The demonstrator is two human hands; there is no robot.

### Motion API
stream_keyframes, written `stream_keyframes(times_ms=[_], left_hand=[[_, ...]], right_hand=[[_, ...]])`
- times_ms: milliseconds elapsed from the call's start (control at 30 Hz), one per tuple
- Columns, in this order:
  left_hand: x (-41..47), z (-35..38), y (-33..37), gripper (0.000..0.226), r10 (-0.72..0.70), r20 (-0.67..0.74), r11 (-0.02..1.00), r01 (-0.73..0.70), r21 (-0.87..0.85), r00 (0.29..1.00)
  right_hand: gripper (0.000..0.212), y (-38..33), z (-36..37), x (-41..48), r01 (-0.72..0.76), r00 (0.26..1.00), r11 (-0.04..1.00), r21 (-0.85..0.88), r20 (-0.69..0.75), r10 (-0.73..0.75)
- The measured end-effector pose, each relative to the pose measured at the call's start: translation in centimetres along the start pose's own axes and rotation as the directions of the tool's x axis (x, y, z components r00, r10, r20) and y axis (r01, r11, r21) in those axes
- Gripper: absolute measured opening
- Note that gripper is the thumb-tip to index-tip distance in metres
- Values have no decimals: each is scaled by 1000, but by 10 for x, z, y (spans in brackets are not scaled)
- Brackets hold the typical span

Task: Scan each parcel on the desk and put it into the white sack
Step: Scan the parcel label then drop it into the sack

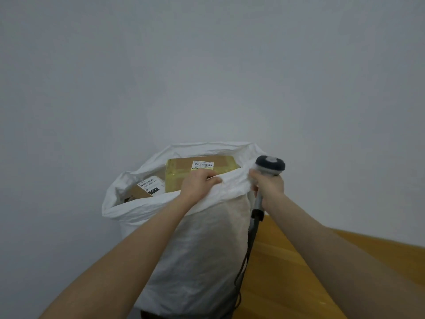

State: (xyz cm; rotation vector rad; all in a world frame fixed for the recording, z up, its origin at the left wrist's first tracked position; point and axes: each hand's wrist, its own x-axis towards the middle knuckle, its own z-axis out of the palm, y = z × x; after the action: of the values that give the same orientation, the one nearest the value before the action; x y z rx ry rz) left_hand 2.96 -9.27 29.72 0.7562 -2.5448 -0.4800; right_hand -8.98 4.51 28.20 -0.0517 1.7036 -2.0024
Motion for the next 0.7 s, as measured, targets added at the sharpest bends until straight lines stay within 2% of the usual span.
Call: stream_keyframes(times_ms=[100, 167, 300, 367, 433, 467, 500, 567, 633, 700], left_hand=[[-3, -1, 0, 29, 24, 41, 1000, -25, 7, 999], [-7, -2, -1, 36, 76, 66, 997, -75, -9, 995], [-23, -9, -15, 17, 97, 63, 994, -93, -65, 993], [-36, -13, -35, 49, 51, 55, 998, -48, -48, 997], [-51, -17, -55, 76, -4, 36, 993, 0, 115, 999], [-58, -19, -64, 82, -33, 23, 976, 27, 218, 999], [-63, -22, -72, 81, -46, 2, 952, 44, 303, 999], [-67, -31, -81, 65, -49, -53, 927, 65, 370, 997], [-66, -48, -83, 38, -111, -118, 960, 137, 242, 987], [-57, -66, -84, 24, -151, -145, 981, 167, 103, 978]], right_hand=[[55, 22, 18, -17, -6, 999, 1000, 8, 49, 5], [58, 30, 27, -22, -48, 998, 997, 59, 48, 45], [34, 21, 40, -28, -105, 994, 992, 73, 49, 102], [25, 9, 45, -33, -81, 996, 993, 85, 37, 78], [19, -3, 51, -40, -83, 995, 988, 127, 71, 74], [21, -7, 54, -43, -85, 993, 985, 153, 91, 71], [23, -11, 57, -47, -94, 991, 979, 183, 109, 75], [23, -17, 61, -53, -109, 989, 963, 245, 126, 80], [22, -19, 61, -56, -91, 992, 966, 241, 106, 67], [20, -19, 61, -53, -52, 996, 983, 177, 77, 39]])
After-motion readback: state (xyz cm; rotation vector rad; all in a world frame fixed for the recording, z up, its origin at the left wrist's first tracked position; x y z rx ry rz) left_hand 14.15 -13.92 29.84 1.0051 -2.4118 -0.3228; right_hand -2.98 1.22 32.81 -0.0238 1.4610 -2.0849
